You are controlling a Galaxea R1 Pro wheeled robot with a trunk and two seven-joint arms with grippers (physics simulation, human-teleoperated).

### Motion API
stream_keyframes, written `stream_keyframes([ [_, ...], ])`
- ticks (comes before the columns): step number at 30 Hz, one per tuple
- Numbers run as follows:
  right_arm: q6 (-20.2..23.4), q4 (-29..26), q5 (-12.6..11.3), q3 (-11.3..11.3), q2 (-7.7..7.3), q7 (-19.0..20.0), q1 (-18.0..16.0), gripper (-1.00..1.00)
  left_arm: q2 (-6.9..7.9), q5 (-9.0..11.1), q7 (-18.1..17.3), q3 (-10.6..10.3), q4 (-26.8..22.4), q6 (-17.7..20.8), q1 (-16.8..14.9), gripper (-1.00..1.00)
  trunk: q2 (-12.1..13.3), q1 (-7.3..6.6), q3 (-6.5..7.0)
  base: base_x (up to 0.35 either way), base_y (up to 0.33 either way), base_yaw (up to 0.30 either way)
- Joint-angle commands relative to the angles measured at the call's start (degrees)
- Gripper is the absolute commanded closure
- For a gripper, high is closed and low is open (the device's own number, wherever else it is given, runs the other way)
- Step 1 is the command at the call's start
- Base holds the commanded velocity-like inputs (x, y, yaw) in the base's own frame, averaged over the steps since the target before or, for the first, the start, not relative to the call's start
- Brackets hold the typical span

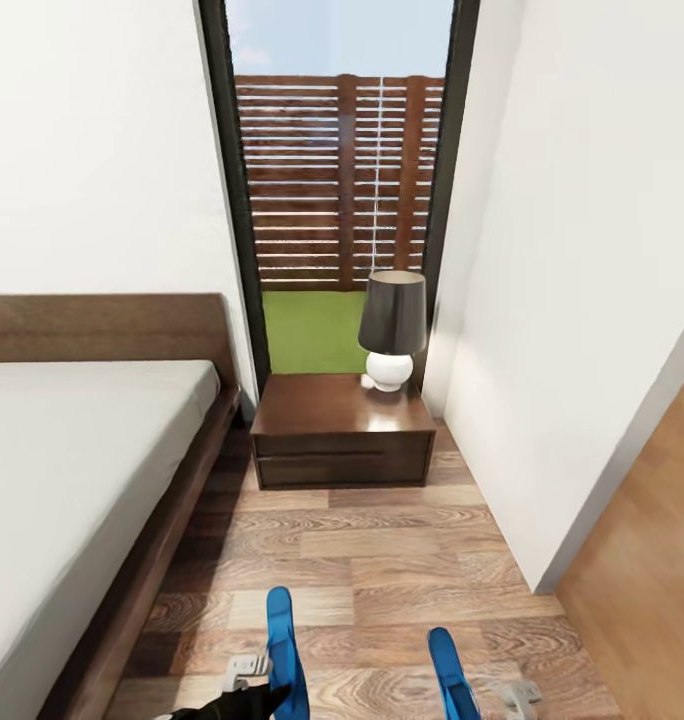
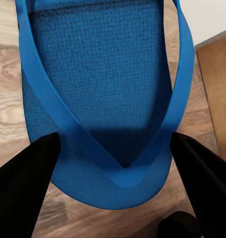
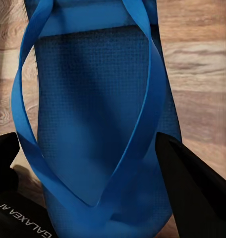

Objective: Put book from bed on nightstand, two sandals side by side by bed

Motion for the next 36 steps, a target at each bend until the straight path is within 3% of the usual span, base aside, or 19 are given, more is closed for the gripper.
stream_keyframes([
  [1,-0.38,0.23,-0.37,0.48,-0.01,0.31,-0.09,1.00,0.01,0.04,-0.19,0.25,0.09,-0.11,-0.02,1.00,-0.02,-0.01,-0.05,0.000,0.000,-0.209],
  [36,-0.61,0.23,-0.37,0.39,-0.42,0.19,-0.09,1.00,0.02,0.03,-0.02,0.20,0.11,-0.21,0.44,1.00,-0.02,-0.01,-0.05,0.000,0.000,-0.208],
])
